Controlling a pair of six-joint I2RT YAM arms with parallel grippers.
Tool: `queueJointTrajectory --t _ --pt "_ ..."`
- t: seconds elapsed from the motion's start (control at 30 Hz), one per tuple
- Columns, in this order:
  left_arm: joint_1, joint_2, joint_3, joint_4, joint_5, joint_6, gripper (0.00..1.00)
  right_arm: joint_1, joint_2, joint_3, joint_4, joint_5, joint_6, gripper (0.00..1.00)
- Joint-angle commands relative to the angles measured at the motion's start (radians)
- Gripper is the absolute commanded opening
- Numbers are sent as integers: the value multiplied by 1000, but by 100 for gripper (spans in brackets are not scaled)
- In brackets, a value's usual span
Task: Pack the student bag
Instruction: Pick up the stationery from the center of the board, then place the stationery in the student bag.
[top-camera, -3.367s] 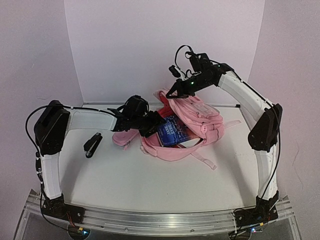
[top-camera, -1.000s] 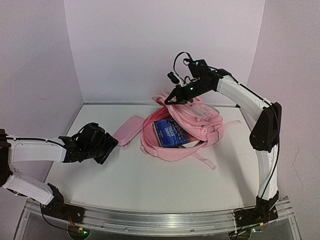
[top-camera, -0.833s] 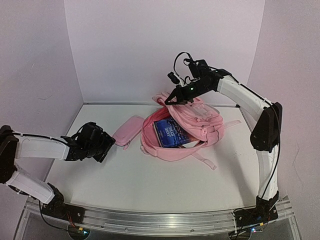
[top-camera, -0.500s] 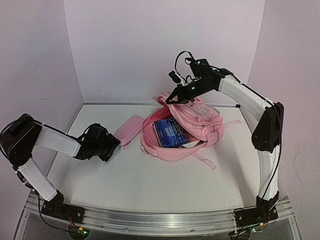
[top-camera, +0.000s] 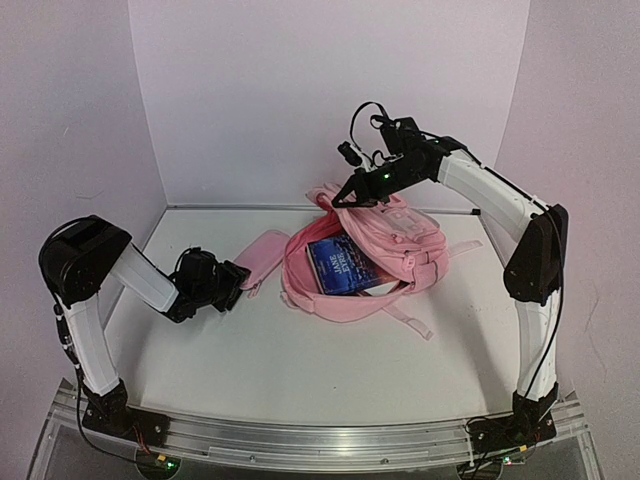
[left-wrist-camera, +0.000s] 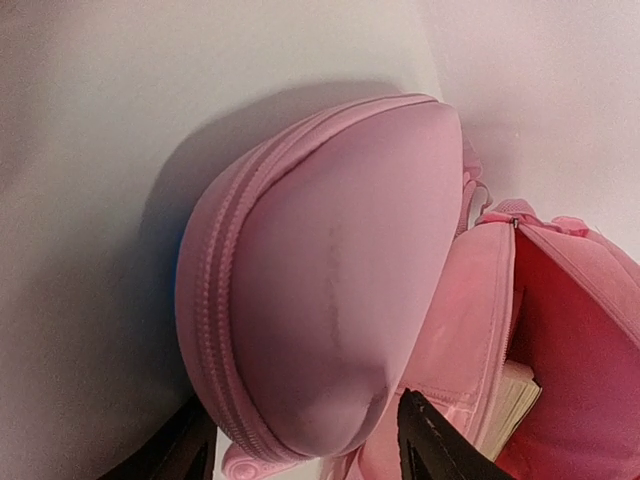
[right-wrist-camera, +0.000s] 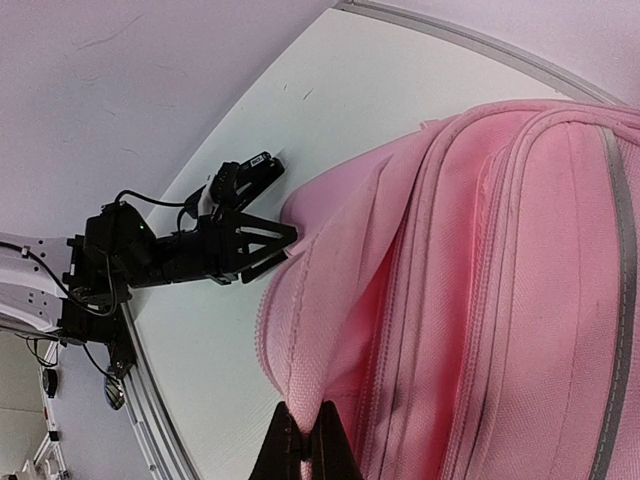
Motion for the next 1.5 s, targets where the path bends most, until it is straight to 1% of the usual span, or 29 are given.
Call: queueJointTrajectory --t 0.0,0.03,0.17,0.3,0.43,0.67,0.77,0.9,1.03,1.2,1.33,1.47 --pt "15 91 23 7 42 -29 51 -3 -83 16 49 -19 -15 0" --pt "16 100 24 23 42 -36 44 -4 -84 16 49 -18 -15 0" --pt "16 94 28 40 36 -42 22 -5 -86 15 49 -16 -18 0" --pt "16 10 49 -38 33 -5 2 -7 -84 20 49 -19 -17 0" --pt "16 -140 48 -139 15 38 0 -10 -83 26 47 -23 -18 0" --pt "16 -443 43 -393 17 99 0 -21 -72 47 44 -39 -10 0" --pt "16 -551 64 -504 68 129 0 -24 -62 66 42 -49 -7 0" --pt "12 -610 125 -653 173 162 0 -27 -47 96 41 -63 -10 0" --pt "8 -589 186 -746 257 170 0 -29 -39 120 41 -69 -14 0" --pt "-10 -466 304 -802 341 204 0 -29 -44 119 40 -72 -27 0" --pt "-35 -344 404 -751 379 201 0 -28 -63 79 40 -105 -44 0" --pt "-52 -214 509 -690 363 163 0 -27 -95 15 40 -151 -52 0"
